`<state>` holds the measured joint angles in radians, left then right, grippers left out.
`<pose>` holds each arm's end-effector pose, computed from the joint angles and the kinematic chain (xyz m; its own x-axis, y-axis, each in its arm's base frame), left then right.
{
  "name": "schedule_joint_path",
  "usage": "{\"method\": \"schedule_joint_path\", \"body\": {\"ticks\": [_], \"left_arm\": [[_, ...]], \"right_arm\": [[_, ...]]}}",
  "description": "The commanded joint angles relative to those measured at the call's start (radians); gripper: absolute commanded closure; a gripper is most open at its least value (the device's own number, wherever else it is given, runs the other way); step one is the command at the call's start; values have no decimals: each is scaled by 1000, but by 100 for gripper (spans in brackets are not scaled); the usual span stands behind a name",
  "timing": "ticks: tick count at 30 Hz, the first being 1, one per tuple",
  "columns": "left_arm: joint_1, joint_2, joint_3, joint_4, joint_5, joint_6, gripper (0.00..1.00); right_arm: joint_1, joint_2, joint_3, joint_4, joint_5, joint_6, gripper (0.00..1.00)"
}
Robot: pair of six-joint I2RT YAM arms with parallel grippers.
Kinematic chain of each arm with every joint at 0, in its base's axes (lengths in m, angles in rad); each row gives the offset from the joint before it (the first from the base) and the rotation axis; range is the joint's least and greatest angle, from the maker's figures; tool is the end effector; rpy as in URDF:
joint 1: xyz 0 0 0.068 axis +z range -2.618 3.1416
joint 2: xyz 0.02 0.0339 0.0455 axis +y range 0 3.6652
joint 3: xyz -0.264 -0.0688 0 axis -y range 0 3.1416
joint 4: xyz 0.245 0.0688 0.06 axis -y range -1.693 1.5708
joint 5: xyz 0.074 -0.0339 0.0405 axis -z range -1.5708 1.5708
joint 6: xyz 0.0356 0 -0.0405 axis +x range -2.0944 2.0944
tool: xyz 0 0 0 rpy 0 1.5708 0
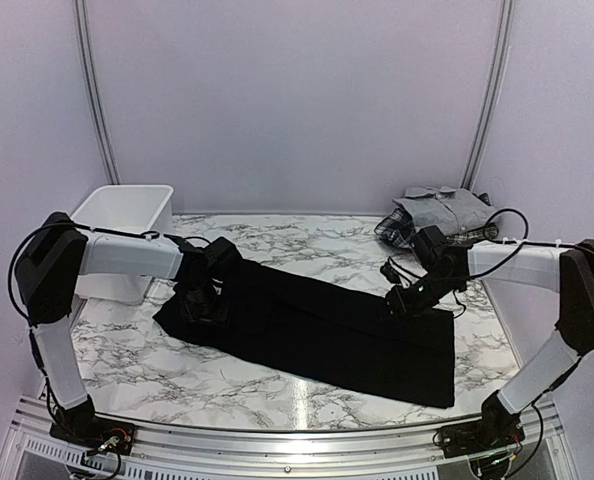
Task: Fold and stack the mixed laundry pile
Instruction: Rotate the rectangle-folded T-shirt at the center of the board.
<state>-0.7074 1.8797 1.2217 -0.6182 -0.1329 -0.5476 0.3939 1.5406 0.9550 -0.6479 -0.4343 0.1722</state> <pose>0.2786 -0.2320 0.1581 -0.9411 0.1257 -0.3139 0.1463 0.9883 -0.0429 0.2570 0.1230 0.1917 -0.9402 -0.2224 -0.2580 -0.3204 0.8347 0.4479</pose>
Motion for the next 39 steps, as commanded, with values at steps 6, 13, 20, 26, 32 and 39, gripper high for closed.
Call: {"method": "schedule_joint_path", "body": {"ticks": [6,13,20,26,32,39], "left_arm": [[135,267,227,-29,-52,169,46],[189,551,779,-146,-129,310,39],[198,420,844,-153,-53,292,33],[200,255,672,-145,-52,276,30],[200,137,532,-117,-42,236,29],[200,48,389,-77,-10,228,29]], "right_arm": [[148,8,-84,20,-74,54,60],[199,-24,44,-2,-82,62,59],[208,54,18,-61,81,-30,60],[296,141,-44,-12,88,2,62],[459,160,-93,60,-8,98,66],[756,254,81,139,-126,262,67]]}}
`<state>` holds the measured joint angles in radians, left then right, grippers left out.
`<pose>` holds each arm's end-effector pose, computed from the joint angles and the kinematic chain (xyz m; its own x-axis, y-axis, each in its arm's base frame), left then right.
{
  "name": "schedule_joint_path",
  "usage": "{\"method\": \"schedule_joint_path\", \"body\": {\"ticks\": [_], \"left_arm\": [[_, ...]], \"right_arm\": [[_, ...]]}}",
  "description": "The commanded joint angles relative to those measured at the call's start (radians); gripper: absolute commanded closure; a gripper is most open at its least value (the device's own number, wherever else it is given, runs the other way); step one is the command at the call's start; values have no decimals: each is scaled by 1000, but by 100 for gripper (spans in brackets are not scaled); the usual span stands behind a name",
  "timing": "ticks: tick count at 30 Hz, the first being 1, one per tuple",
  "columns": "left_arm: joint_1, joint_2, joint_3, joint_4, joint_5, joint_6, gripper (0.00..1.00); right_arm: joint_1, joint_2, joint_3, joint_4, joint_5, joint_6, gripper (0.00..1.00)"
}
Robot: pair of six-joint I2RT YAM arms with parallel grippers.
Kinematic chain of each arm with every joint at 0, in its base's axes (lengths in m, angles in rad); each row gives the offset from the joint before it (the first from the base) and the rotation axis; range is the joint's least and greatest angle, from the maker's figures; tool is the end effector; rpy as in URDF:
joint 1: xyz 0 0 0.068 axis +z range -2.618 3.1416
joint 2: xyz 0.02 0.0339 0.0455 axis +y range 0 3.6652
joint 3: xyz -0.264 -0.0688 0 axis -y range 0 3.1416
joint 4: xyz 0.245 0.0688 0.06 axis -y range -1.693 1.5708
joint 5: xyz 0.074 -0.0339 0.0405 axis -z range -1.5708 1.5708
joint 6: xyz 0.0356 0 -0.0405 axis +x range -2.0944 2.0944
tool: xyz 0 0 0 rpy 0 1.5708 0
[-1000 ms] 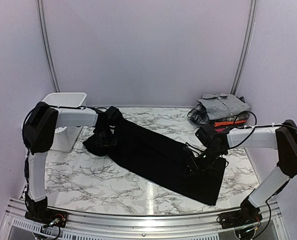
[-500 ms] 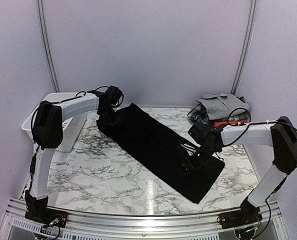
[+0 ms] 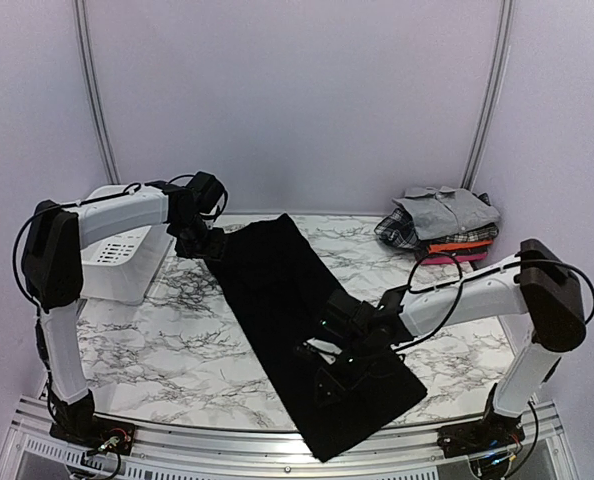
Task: Fold and stack the mixed laundry pile
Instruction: Rotate the rectangle-folded T-shirt at the center of the board.
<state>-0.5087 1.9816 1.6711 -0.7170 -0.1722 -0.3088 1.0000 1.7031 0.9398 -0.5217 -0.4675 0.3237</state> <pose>0.3815 -0.2058 0.2444 -0.8346 0.1226 -0.5371 0.1562 0.9876 -0.0174 0.1503 0.2638 0.1477 -0.7522 -0.6460 -0.1297 -0.6124 0.6127 0.4996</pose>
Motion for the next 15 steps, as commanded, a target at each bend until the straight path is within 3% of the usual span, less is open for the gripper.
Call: {"method": "schedule_joint_path", "body": {"ticks": [1,7,15], "left_arm": [[0,-58,-78,31,42,-8,29],[-73,-34,-109,68,92,32,29],[-111,153,19,69,66,12,32]], "right_arm": [[186,108,141,15,-106,118,66],[186,82,277,-16,-116,102,62],[-62,-11,279,-83,-96,4,59]]}}
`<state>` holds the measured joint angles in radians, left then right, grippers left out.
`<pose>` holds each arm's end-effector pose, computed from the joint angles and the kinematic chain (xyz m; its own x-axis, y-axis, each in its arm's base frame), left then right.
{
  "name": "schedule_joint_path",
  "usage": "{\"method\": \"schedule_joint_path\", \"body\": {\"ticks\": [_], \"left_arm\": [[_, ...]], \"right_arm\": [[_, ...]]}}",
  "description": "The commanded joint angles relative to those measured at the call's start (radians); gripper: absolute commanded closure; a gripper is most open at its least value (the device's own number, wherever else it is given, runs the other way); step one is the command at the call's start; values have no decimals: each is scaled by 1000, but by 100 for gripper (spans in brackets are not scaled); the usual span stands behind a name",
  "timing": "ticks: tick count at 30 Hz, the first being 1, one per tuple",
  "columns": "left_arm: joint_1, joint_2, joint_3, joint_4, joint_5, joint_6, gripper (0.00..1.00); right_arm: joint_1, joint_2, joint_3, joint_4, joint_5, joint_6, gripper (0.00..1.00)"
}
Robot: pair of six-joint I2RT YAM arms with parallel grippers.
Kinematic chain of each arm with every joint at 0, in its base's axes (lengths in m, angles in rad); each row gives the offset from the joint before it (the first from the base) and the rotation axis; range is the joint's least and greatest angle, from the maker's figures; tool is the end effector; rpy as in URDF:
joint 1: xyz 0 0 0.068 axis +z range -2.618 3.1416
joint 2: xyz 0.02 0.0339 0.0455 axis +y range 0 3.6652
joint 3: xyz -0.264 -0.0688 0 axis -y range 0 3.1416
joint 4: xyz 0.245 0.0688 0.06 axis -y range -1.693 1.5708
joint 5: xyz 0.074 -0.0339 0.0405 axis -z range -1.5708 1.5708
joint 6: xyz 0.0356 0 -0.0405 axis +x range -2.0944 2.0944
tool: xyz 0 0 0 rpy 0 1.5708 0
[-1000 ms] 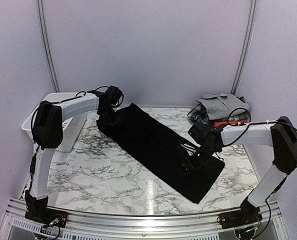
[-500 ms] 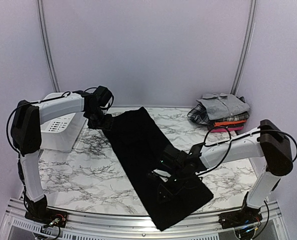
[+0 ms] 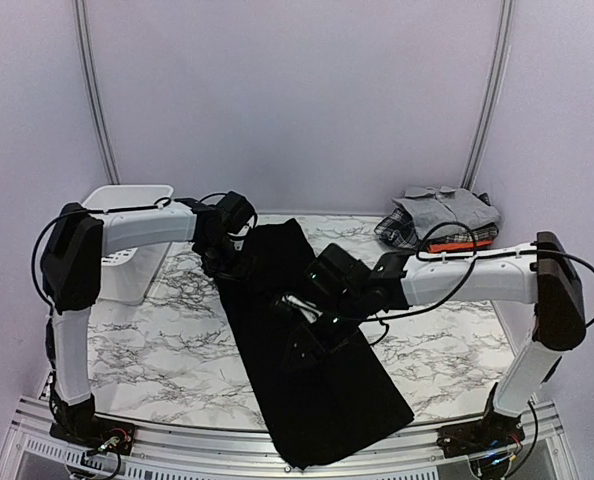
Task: Fold and stack the mixed laundry pile
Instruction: Rotate the rectangle-folded T-shirt at the center of the board.
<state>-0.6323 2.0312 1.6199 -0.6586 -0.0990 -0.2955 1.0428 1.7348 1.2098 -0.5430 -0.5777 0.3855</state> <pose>0.3557 -0.2563 0.2111 -0.8370 0.2540 -0.4846 0.3199 0.9457 -0.0569 0.1622 0.3166 0.2121 -0.7310 -0.6281 -0.2666 -0.6274 0.4651 0.6246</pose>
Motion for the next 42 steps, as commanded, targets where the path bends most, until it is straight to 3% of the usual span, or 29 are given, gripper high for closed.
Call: {"method": "schedule_joint_path", "body": {"ticks": [1,8,14,18,21,28,35,38,42], "left_arm": [[13,132,91,11,-8,6,33],[25,369,290,-9,11,65,38],[25,626,737,-60,66,129,37],[61,601,777,8,43,100,26],[86,517,775,9,42,110,24],[99,242,541,7,35,129,19],[92,-27,202,17,43,94,18],[59,-160,42,32,33,68,18],[-25,-381,-238,97,32,-39,19]], "right_arm": [[-132,-48,0,-73,16,-69,59],[-229,-83,-48,-128,67,-131,60],[-239,-87,-120,-113,67,-128,61],[-213,-65,-159,-37,25,-85,61],[-167,-4,-165,35,0,-65,62],[-75,136,-133,144,-24,-7,63],[-1,125,-103,206,-15,88,63],[3,80,-84,177,27,109,63],[3,-123,-150,141,99,171,61]]}}
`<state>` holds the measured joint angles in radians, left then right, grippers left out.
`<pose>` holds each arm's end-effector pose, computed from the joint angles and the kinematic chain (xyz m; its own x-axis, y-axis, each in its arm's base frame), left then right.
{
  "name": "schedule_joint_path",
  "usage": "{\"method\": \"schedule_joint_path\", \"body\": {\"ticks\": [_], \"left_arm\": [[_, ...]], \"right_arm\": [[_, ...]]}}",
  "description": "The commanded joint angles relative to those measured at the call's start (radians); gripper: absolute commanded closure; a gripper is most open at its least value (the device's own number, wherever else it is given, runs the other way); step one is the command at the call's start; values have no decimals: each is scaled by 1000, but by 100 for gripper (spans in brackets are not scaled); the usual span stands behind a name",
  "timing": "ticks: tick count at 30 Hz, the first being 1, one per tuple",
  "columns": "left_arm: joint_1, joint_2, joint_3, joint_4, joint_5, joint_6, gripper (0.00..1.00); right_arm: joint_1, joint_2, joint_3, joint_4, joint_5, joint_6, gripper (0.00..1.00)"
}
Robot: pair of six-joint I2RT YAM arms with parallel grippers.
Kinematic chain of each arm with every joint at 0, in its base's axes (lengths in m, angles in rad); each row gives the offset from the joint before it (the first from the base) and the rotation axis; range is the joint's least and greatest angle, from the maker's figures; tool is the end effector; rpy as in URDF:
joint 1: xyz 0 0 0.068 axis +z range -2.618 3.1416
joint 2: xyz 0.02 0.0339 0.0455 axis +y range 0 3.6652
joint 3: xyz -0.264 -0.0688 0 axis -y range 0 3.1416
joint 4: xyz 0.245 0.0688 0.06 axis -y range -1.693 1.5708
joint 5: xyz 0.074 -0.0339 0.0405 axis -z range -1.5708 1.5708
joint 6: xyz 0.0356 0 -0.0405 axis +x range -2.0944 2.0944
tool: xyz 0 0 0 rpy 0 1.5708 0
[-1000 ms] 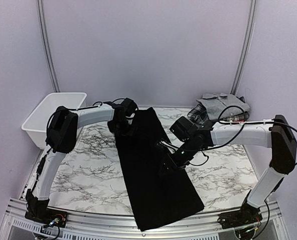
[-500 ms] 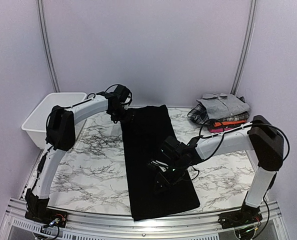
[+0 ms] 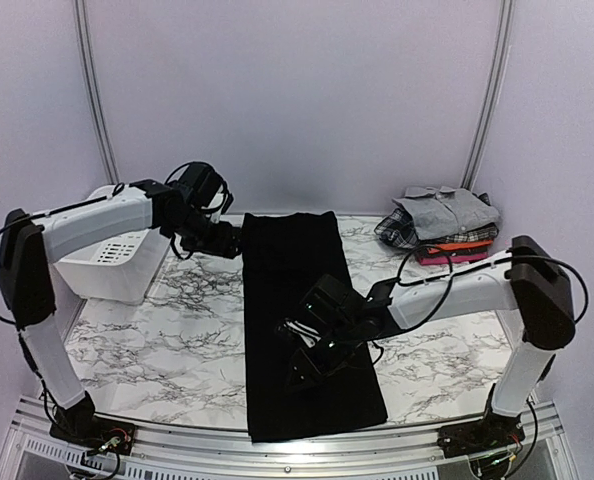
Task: Fold and stack the mixed laundry pile
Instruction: Rotate the rectangle-folded T-shirt at the center of the board.
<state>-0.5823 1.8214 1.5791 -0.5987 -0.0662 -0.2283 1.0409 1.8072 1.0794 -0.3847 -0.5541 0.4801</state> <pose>0.3443 -0.2239 0.2871 -0.7222 0.2051 -0.6606 0.3577 0.9281 -0.1029 0.1611 0.3122 0.1585 -0.7953 -0.5806 -0.1745 -0.5458 0.5605 0.6229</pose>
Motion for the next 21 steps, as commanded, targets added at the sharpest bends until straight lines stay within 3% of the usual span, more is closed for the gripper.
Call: {"method": "schedule_joint_path", "body": {"ticks": [1,5,11,17,21], "left_arm": [[-101,-233,-277,61,17,-149,19],[-239,-460,-559,157,27,-366,24],[-525,-652,-862,267,-45,-765,33],[-782,-549,-915,366,-90,-978,35],[-860,-437,-884,438,-76,-1028,36]], "right_arm": [[4,-246,-47,-41,97,95,60],[-15,-426,-190,-157,198,161,57],[-85,-661,-431,-217,201,284,53],[-98,-759,-596,-142,134,355,50],[-98,-739,-636,-48,104,380,51]]}}
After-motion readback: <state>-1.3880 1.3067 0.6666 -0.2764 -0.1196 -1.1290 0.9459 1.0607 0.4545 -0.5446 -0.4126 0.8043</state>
